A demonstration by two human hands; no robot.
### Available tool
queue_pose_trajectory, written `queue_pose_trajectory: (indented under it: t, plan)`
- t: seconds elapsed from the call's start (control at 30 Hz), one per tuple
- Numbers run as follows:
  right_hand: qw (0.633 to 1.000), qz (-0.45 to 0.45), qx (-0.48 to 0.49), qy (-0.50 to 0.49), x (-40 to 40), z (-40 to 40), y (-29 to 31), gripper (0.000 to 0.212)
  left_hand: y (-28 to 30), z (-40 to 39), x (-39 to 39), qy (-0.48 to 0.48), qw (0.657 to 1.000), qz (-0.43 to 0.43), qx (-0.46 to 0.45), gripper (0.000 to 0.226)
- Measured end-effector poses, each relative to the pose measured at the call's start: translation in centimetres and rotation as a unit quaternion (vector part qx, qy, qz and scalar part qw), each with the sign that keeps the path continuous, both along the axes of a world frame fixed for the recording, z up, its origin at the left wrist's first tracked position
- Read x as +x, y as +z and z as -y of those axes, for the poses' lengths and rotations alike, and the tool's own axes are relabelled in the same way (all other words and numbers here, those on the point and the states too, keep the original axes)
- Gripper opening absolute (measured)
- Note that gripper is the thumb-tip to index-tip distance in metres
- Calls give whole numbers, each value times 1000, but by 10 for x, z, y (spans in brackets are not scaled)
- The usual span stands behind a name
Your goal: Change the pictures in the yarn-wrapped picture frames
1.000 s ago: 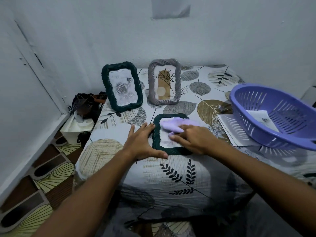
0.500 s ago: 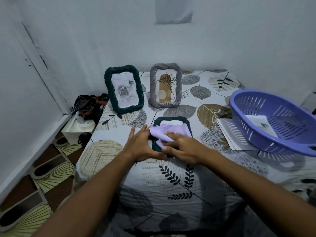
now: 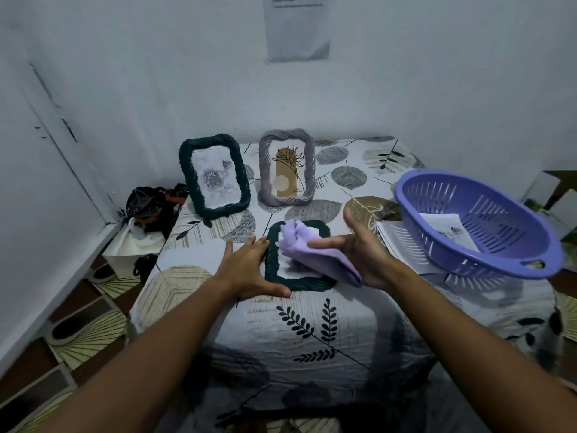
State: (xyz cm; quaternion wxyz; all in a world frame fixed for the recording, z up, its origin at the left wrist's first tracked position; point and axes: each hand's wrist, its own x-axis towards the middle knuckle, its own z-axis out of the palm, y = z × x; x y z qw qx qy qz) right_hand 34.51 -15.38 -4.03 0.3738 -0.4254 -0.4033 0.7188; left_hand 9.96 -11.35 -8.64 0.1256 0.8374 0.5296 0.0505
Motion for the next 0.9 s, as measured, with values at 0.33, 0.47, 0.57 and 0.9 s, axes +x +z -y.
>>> queue_pose_trajectory:
  t: [0.33, 0.47, 0.57, 0.9]
  plan:
    - [937, -339, -35, -74, -10, 10, -2, 93, 43, -1, -1, 50, 919, 380, -95, 127]
    - [928, -367, -34, -49, -32, 8, 0, 99, 54, 18, 12, 162, 763, 583, -227, 60]
    - [936, -350, -25, -15, -50, 4, -2, 98, 55, 22, 6, 196, 672, 655, -286, 56]
    - [993, -61, 26, -101, -107, -22, -1, 55, 65, 23, -56, 194, 730, 635, -163, 52]
